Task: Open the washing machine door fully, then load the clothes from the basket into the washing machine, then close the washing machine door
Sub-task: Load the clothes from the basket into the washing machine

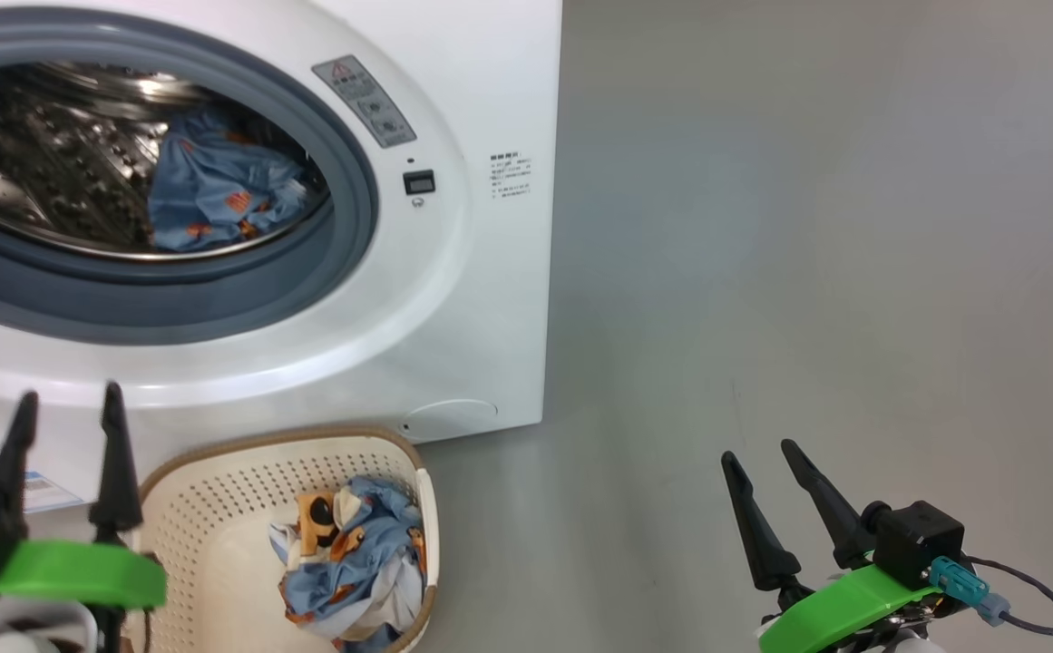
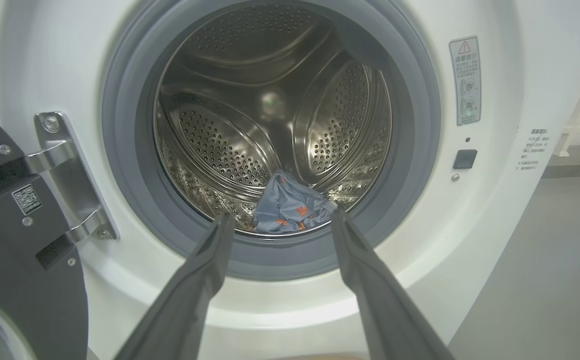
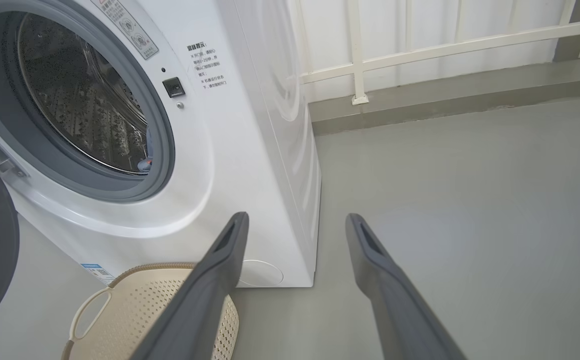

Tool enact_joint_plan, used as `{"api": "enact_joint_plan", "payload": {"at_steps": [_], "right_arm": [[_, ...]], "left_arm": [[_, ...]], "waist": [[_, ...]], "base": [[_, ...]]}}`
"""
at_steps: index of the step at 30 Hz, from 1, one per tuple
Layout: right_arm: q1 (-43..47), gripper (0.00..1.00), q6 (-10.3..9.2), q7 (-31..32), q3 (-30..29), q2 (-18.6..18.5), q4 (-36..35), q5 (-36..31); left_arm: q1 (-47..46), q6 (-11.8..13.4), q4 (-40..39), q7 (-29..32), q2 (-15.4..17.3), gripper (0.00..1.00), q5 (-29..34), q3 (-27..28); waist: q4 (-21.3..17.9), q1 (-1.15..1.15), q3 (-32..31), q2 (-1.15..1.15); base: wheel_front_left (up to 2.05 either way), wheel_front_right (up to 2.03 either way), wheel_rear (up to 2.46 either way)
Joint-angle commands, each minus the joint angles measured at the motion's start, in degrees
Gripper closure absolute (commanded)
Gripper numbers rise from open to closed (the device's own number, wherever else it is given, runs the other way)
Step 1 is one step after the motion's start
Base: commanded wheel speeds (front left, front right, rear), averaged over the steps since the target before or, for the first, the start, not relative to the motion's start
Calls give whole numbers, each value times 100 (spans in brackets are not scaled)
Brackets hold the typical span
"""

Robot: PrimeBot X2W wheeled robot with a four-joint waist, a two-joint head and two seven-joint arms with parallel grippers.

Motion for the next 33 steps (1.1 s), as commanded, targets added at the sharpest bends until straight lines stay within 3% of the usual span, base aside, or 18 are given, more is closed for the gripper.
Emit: {"api": "enact_joint_plan", "payload": {"at_steps": [1,21,33], "right_arm": [[0,0,10,-27,145,8,-147,-83],[103,0,10,-27,153,8,-250,-333],[108,0,10,-27,152,8,-317,-392]], "left_arm": [[21,44,-204,-36,101,0,86,195],[1588,-16,-970,-36,-521,0,463,502],[2024,26,-1055,-36,-771,0,573,571]], "waist": [[16,0,-82,0],[-114,0,-353,0],[-132,0,-413,0]], "base": [[0,0,0],[0,0,0],[0,0,0]]}}
